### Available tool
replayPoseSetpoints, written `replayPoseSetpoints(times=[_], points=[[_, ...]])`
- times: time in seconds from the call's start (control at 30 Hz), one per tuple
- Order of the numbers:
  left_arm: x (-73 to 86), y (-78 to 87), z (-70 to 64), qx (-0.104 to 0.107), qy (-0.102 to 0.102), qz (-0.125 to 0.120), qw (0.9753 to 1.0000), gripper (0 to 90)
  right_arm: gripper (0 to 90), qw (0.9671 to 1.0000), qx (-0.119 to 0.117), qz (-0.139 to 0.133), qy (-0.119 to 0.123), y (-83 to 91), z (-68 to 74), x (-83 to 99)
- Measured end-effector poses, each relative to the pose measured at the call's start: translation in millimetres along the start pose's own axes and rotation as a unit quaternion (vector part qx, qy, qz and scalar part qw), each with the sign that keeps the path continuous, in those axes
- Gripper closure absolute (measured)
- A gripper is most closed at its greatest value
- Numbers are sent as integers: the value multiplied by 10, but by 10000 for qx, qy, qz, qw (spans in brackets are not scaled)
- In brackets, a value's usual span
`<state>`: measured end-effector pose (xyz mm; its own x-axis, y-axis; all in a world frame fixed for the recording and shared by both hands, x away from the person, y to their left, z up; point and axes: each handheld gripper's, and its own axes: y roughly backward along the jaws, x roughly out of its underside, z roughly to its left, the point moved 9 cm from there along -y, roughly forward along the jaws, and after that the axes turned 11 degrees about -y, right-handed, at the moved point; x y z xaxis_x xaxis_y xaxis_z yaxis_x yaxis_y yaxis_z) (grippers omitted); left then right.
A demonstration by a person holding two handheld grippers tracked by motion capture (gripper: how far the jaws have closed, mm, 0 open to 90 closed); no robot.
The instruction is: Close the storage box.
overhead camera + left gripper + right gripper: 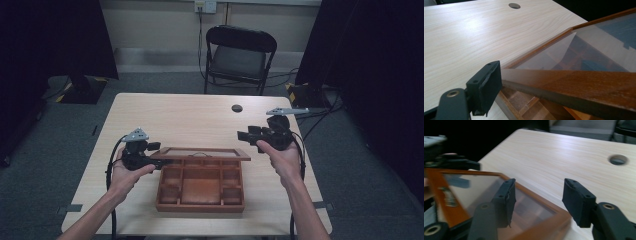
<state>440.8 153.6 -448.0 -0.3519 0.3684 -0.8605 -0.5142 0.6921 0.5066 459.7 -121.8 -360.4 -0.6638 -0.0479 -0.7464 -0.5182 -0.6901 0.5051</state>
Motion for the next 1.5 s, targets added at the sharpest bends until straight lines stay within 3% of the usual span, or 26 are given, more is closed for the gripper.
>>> replayPoseSetpoints(times=[0.23, 0.43, 0.5, 0.7, 1.0, 1.4, 1.5], points=[[18, 11, -19, -35, 1, -45, 10000, 179, 596, 9963, -721, 230, 417, -43, 544, 2], [39, 23, -41, -26, -35, -47, 10000, 180, 732, 9854, -1397, 670, 707, -148, 903, 131], [37, 34, -42, -48, -55, -63, 10000, 180, 769, 9857, -1432, 616, 637, -193, 942, 134], [64, 49, -66, -21, -76, -42, 10000, 181, 775, 9796, -1463, 1203, 672, -385, 993, 309], [86, 46, -86, -14, -115, -10, 9999, 179, 788, 9761, -1427, 1509, 640, -531, 1020, 428], [111, 52, -79, -77, -142, 38, 9999, 195, 810, 9731, -1584, 1588, 526, -545, 1013, 446], [129, 64, -75, -6, -85, 79, 9999, 199, 811, 9731, -1576, 1587, 557, -546, 1018, 446]])
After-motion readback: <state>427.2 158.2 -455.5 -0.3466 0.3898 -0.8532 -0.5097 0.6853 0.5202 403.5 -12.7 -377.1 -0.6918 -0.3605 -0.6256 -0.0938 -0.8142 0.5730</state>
